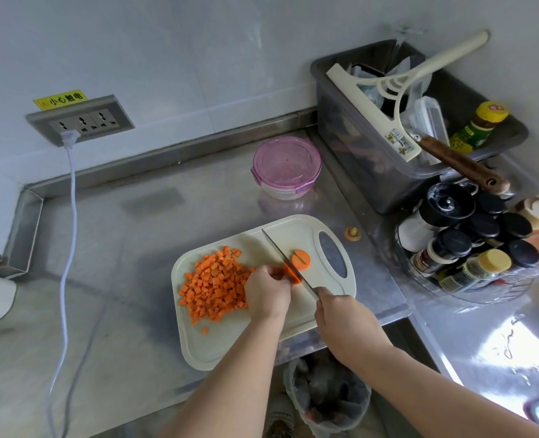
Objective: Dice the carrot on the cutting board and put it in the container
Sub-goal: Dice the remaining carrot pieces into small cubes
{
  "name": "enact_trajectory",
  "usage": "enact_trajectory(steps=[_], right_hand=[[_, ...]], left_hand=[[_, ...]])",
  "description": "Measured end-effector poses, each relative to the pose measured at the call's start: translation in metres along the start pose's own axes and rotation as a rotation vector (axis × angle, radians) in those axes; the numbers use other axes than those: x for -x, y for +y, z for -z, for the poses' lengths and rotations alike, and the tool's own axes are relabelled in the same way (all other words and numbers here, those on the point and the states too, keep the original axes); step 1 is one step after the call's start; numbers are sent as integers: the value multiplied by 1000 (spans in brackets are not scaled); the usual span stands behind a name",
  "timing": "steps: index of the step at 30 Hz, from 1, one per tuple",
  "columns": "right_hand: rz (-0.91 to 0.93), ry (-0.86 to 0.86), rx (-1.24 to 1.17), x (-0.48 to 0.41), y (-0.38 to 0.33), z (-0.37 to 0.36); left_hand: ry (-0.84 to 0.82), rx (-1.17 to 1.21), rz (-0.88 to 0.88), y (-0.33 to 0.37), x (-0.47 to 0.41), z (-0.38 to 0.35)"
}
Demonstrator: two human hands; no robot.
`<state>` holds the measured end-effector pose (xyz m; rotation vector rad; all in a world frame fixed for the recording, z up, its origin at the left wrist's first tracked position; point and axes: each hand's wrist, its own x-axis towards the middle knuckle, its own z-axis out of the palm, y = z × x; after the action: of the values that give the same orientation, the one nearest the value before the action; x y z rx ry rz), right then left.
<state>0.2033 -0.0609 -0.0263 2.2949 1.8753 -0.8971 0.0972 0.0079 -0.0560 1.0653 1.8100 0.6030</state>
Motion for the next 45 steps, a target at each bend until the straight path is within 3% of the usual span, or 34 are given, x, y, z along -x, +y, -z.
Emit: enact_trajectory(steps=[20,26,35,45], right_hand=[[27,-51,58,4,-10,18],[-44,-99,123,-14,-6,-3],[-67,-23,-128,-18,-3,1],[-2,-24,18,5,-6,1]], left_hand=[[-13,-30,-13,-1,-2,0],[-1,-72,-38,3,1,1],[23,-65,-65,2,3,1],[26,-45,-31,0,4,2]])
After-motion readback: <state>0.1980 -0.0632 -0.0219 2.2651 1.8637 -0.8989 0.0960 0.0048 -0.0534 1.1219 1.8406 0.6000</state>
